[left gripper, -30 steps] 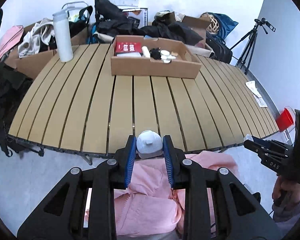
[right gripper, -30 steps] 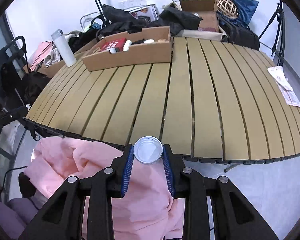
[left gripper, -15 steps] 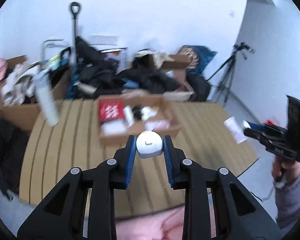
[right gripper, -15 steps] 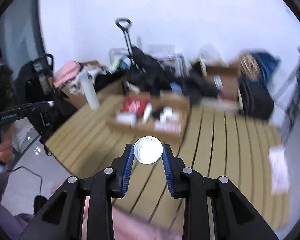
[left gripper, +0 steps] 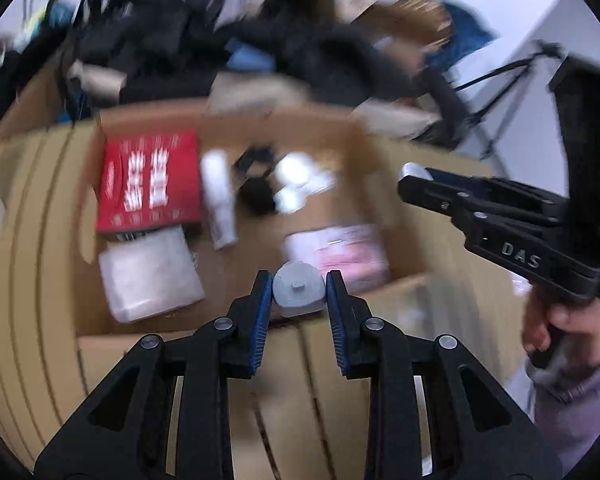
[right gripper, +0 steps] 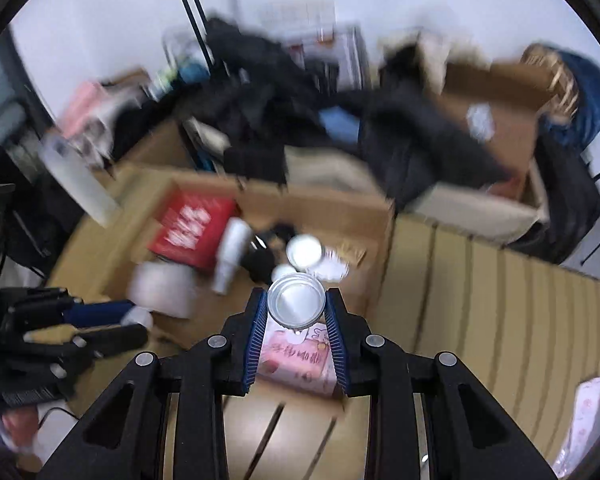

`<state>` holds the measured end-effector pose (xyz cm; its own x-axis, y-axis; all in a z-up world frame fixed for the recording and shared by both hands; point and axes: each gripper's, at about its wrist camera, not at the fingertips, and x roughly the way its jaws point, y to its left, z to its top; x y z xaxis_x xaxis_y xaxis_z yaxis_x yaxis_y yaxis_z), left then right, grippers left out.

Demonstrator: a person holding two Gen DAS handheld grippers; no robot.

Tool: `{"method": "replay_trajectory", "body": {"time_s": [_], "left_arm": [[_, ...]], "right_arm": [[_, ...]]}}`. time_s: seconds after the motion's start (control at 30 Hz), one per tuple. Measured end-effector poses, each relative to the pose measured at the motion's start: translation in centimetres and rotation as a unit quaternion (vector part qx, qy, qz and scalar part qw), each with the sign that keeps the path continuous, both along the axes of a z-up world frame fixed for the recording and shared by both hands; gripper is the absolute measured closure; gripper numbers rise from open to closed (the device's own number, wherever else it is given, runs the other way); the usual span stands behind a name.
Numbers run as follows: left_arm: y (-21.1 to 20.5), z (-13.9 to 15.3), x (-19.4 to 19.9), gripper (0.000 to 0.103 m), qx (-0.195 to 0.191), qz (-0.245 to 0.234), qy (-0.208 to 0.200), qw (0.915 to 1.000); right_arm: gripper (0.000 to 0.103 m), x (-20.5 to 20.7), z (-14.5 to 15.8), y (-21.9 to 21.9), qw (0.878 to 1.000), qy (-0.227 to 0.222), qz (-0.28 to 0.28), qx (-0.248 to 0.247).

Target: Organize objects

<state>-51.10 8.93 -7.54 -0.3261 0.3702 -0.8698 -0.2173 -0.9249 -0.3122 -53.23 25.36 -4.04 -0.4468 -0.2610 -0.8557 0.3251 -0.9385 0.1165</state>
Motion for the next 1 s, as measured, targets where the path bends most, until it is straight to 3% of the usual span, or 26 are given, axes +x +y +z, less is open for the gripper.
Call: {"method": "replay_trajectory", "body": {"time_s": [0.07,0.2,0.27,0.33,0.37,0.4,0.5,0.57,0.63,0.73,0.8,1.0], "left_arm": [[-0.2,-2.5,-1.1,0.079,-0.007,0.017,-0.016,0.9997],[0.3,-4.7,-2.3,0.078,-0.02,-0.007,-0.027,0.9994],[0.4,-5.1,-2.6,0.07,-0.032,-0.005,-0.026,0.9991],[0.3,-4.5,-2.8,0.063,-0.022,-0.006,-0.018,0.9996],[0.2,-3.8,-2.8,0.058,-0.021,-0.009,-0.008,0.9997],[0.2,-3.0,-2.7,0.057,-0.025,-0.01,0.002,0.9997],[-0.4,-0.8,-2.5,0.053,-0.044,-0.009,0.028,0.9986],[-1.3,1.0,-2.3,0.028,-0.064,0.001,0.035,0.9973],[-2.7,2.8,-1.9,0.02,-0.089,0.017,0.051,0.9946],[-6.0,5.5,-0.8,0.02,-0.149,0.025,0.045,0.9875],[-8.2,7.2,0.6,0.02,-0.166,0.034,0.051,0.9842],[-12.7,12.6,6.7,0.018,-0.149,0.088,0.076,0.9819]], "right_arm": [[0.071,-1.8,-3.3,-0.7,0.999,-0.022,-0.01,0.021],[0.071,-4.1,-6.7,-1.3,0.998,-0.045,-0.019,0.04],[0.068,-5.0,-8.2,-1.4,0.996,-0.063,-0.013,0.058],[0.048,-5.1,-8.9,-1.7,0.995,-0.061,-0.01,0.084],[0.03,-5.0,-8.9,-1.7,0.995,-0.057,-0.007,0.084],[0.024,-4.9,-8.9,-1.7,0.996,-0.059,0.002,0.067],[0.022,-4.4,-7.3,-1.7,0.997,-0.047,-0.003,0.058],[0.022,-4.0,-5.3,-1.3,0.998,-0.038,-0.004,0.048],[0.022,-3.3,-2.8,-0.7,0.999,-0.03,-0.004,0.042],[0.022,-1.5,1.4,0.4,0.998,-0.005,0.001,0.063],[0.022,0.3,3.8,1.6,0.997,0.01,0.002,0.074],[0.021,5.6,9.1,4.9,0.996,0.034,-0.032,0.078]]}}
